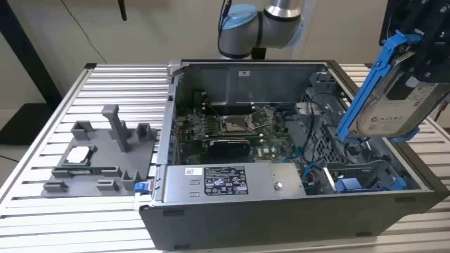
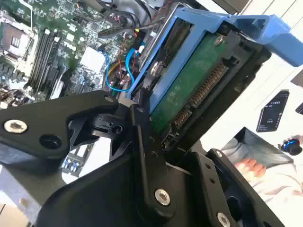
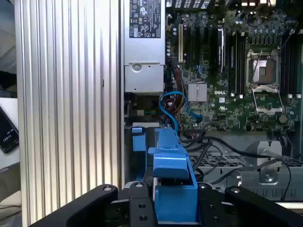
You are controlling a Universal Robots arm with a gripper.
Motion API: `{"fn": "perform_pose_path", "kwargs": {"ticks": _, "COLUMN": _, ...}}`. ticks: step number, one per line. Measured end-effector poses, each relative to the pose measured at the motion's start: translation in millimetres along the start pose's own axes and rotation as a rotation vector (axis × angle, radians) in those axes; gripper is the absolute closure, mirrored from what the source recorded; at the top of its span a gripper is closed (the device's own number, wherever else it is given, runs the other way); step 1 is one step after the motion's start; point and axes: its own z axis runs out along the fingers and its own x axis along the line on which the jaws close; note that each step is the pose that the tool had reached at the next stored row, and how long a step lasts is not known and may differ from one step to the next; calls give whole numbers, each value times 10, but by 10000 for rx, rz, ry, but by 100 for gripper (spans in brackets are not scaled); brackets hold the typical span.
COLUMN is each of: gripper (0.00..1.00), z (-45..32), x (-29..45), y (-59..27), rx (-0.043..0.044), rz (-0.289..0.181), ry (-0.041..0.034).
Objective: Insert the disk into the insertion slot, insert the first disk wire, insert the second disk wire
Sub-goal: 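Insert the disk into the insertion slot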
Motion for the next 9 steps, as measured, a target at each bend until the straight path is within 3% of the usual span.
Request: {"fn": "perform_pose_path", "kwargs": {"ticks": 9, "gripper": 67, "z": 2, "x": -24, "y": 0, "rx": 0, "rz": 0, "ry": 0}}
